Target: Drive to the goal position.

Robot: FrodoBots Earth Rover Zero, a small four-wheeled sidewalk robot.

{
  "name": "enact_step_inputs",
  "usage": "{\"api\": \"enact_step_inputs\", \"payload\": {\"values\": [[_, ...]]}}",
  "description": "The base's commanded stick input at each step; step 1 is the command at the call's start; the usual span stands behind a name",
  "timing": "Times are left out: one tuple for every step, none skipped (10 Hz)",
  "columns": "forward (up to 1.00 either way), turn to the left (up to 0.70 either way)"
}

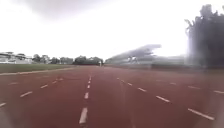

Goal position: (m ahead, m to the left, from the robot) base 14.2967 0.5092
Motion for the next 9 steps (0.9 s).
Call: {"api": "enact_step_inputs", "payload": {"values": [[0.45,0.00],[0.45,0.00],[0.45,0.00],[0.45,0.00],[0.45,0.00],[0.45,0.00],[0.45,0.00],[0.45,0.00],[0.45,0.00]]}}
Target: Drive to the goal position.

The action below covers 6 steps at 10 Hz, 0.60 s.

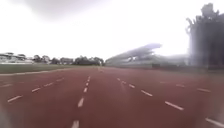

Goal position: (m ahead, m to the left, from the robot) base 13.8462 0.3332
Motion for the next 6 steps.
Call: {"api": "enact_step_inputs", "payload": {"values": [[0.45,0.00],[0.45,0.00],[0.45,0.00],[0.45,0.00],[0.45,0.00],[0.45,0.00]]}}
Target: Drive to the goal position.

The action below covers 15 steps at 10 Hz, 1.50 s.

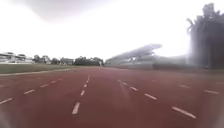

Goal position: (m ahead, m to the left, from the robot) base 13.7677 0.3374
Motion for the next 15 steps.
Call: {"api": "enact_step_inputs", "payload": {"values": [[0.45,0.00],[0.45,0.00],[0.45,0.00],[0.45,0.00],[0.45,0.00],[0.45,0.00],[0.45,0.00],[0.45,0.00],[0.45,0.00],[0.45,0.00],[0.45,0.00],[0.45,0.00],[0.45,0.00],[0.45,0.00],[0.45,0.00]]}}
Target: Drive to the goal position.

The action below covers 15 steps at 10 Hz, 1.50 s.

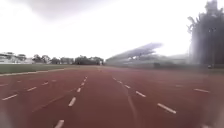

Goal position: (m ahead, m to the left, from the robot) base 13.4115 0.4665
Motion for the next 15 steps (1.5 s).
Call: {"api": "enact_step_inputs", "payload": {"values": [[0.45,0.00],[0.45,0.00],[0.45,0.00],[0.45,0.00],[0.45,0.00],[0.45,-0.15],[0.45,-0.27],[0.45,-0.27],[0.45,-0.27],[0.45,-0.27],[0.45,-0.27],[0.45,-0.27],[0.45,-0.27],[0.45,-0.27],[0.45,-0.27]]}}
